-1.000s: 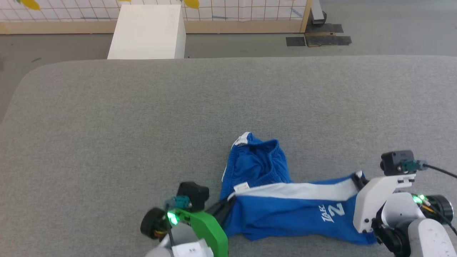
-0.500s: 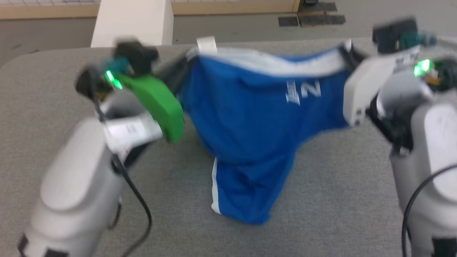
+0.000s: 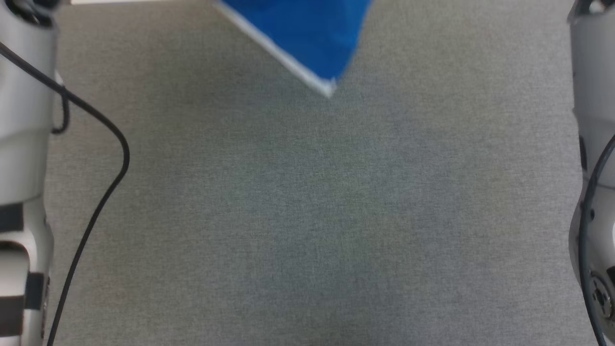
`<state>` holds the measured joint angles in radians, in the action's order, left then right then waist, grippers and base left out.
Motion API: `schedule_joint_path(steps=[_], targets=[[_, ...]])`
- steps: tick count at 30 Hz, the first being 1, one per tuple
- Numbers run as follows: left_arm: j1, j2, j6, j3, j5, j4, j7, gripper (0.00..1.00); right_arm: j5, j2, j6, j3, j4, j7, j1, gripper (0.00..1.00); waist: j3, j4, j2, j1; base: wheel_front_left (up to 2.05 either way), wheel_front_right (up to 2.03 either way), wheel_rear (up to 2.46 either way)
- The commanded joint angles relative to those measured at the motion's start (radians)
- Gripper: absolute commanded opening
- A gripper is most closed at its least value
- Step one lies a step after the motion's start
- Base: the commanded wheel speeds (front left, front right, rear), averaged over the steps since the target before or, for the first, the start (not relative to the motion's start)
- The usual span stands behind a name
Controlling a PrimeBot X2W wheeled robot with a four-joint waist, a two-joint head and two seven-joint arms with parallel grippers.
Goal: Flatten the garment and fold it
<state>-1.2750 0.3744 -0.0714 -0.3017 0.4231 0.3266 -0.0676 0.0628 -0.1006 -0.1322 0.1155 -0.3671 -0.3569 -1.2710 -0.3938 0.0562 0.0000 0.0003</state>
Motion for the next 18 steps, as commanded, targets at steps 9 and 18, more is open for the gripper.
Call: schedule_joint_path(steps=[9,18], targets=[[0.052,0.0,-0.012,-0.033,-0.027,0.127,0.13,0.0,0.029,-0.017,0.002,0.019,-0.07,0.129,0.024,0.0,-0.028,-0.002,0.0,-0.0003,0.0,0.0,0.0],[0.531,0.012,-0.047,-0.14,0.084,0.075,0.079,0.0,0.237,-0.124,0.002,0.134,0.048,0.016,0.474,0.0,0.099,-0.032,0.0,-0.0003,0.0,0.0,0.0]])
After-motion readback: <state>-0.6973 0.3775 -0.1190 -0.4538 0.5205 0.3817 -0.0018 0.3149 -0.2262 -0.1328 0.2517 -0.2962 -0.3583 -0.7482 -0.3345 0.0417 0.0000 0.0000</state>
